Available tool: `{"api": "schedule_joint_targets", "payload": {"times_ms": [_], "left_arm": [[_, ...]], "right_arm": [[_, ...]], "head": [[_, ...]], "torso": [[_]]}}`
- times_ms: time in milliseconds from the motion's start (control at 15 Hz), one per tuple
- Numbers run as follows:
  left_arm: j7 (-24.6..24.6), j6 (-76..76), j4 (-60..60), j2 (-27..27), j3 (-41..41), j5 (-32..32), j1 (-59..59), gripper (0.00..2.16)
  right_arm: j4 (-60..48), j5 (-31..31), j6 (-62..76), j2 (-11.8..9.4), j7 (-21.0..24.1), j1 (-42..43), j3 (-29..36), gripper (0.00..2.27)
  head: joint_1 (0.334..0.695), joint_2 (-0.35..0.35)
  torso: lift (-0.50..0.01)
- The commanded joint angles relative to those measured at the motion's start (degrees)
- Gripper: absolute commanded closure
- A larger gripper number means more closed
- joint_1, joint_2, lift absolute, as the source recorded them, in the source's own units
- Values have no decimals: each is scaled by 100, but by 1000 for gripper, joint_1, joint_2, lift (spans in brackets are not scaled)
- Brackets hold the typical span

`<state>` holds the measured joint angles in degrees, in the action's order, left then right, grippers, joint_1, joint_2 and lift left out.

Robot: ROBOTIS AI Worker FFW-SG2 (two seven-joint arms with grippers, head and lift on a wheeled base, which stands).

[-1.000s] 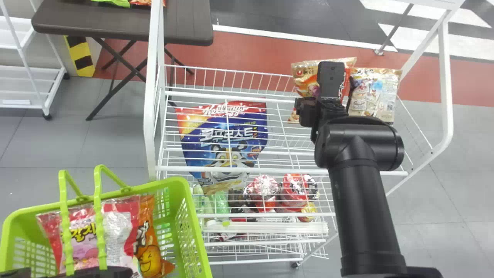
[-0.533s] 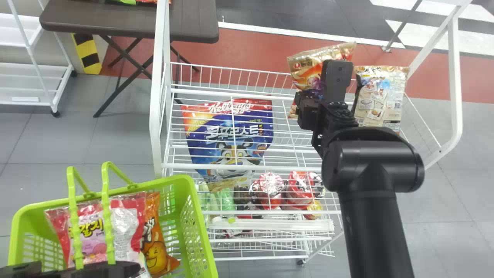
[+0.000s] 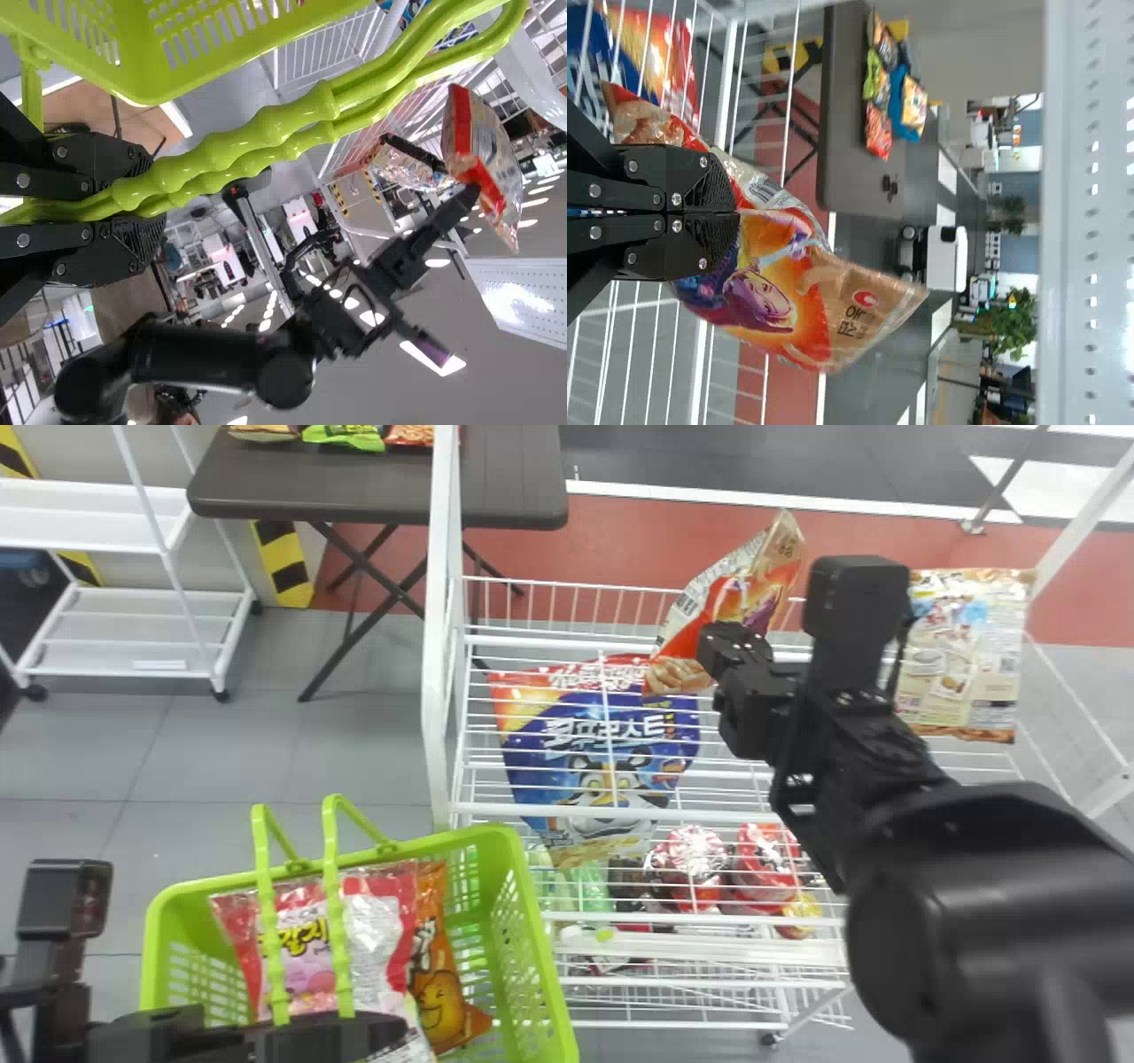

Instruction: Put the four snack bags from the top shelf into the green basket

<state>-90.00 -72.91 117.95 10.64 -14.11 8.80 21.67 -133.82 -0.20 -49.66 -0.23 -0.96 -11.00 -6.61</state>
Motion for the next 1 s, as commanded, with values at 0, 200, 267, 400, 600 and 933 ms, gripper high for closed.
{"api": "schedule_joint_targets", "payload": {"times_ms": [0, 200, 267, 400, 600, 933], "left_arm": [[-57, 0, -36, 0, 4, -1, -31, 2148], [-57, 0, -62, 0, 4, -1, -66, 2148], [-57, 17, -80, 0, -4, 8, -66, 2148], [-57, 53, -132, 0, -13, -1, -110, 2148], [-57, 88, -194, -18, -4, -10, -154, 2148], [-57, 88, -203, -27, 4, -10, -163, 2148]], "right_arm": [[-874, -173, -198, -21, -18, -614, -332, 2260], [-1516, -621, -901, -144, -203, -1150, -693, 2260], [-1621, -692, -1059, -259, -211, -1291, -868, 2260], [-1727, -700, -1411, -470, -211, -1423, -1246, 2260], [-1700, -692, -1815, -681, -220, -1458, -1677, 2260], [-1287, -1026, -3081, -681, -378, -1124, -1774, 2260]], "head": [[695, -47], [695, 41], [695, 67], [695, 118], [695, 219], [695, 289]], "torso": [[0], [0], [0], [0], [0], [0]]}}
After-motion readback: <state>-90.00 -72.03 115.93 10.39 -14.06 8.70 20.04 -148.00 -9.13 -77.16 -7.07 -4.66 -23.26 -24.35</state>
